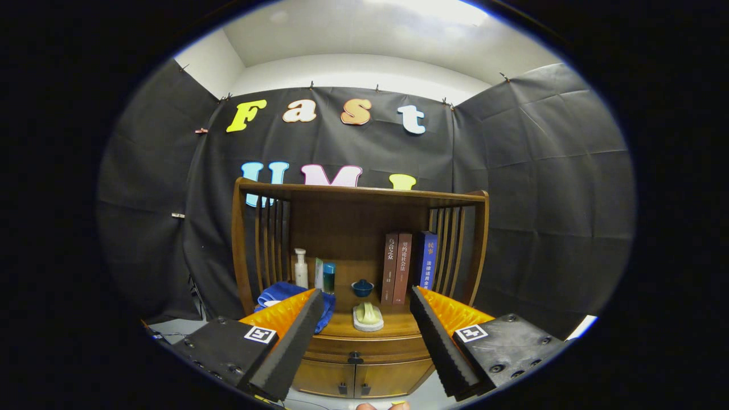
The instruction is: Pull open the drawer, take out the items inside it, and place them on the countertop above the cabinet.
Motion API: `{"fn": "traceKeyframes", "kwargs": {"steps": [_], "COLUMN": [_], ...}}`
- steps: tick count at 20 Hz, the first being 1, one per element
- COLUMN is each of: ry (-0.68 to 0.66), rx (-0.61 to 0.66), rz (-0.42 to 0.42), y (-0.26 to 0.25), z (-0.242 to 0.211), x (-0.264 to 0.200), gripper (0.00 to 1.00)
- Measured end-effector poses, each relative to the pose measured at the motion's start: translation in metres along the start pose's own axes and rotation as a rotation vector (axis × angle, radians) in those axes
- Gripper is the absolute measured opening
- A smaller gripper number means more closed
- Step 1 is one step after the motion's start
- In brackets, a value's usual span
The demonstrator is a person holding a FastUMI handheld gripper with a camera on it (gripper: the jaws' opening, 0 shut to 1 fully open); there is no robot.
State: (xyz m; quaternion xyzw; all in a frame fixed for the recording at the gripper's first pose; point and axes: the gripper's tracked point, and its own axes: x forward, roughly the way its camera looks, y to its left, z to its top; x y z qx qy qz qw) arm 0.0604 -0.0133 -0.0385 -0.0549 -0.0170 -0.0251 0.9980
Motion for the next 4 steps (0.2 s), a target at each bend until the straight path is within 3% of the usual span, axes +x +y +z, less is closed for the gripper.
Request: {"fn": "traceKeyframes", "kwargs": {"steps": [4], "ry": [-0.002], "rx": [0.001], "rz": [0.000], "y": [-0.0002], "z": [0.0016], "x": [-0.0015], "gripper": [0.98]}}
